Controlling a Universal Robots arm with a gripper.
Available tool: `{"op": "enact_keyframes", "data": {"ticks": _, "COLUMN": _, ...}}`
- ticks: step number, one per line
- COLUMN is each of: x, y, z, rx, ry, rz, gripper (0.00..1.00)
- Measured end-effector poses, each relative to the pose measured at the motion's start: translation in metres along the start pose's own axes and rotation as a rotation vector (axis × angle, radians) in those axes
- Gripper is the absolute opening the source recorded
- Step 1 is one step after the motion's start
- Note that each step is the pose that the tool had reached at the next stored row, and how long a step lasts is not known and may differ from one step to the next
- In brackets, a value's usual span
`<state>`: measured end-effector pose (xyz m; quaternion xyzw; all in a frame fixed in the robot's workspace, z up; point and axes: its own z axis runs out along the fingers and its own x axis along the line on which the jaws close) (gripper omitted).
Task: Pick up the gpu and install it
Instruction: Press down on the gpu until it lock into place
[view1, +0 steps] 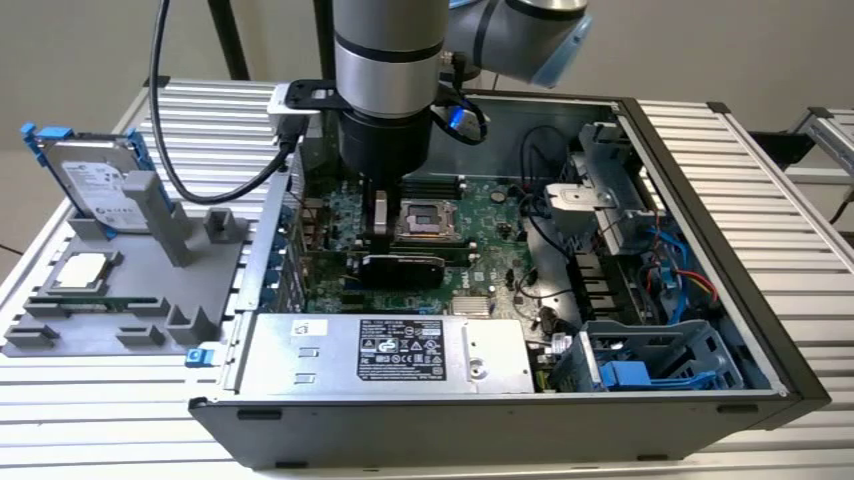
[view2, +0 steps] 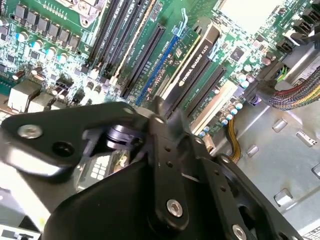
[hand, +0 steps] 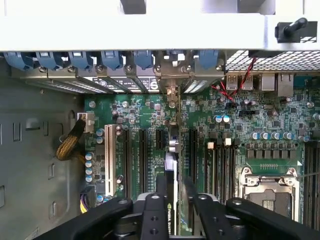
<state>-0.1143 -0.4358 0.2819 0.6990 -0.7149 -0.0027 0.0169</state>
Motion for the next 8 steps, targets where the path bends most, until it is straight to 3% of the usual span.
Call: {"op": "enact_keyframes", "data": {"ticks": 8, "x": 0.0000, "y": 0.0000, "z": 0.0001, "rx": 0.0001, "ry": 0.0001, "rz": 0.000, "gripper": 0.00}}
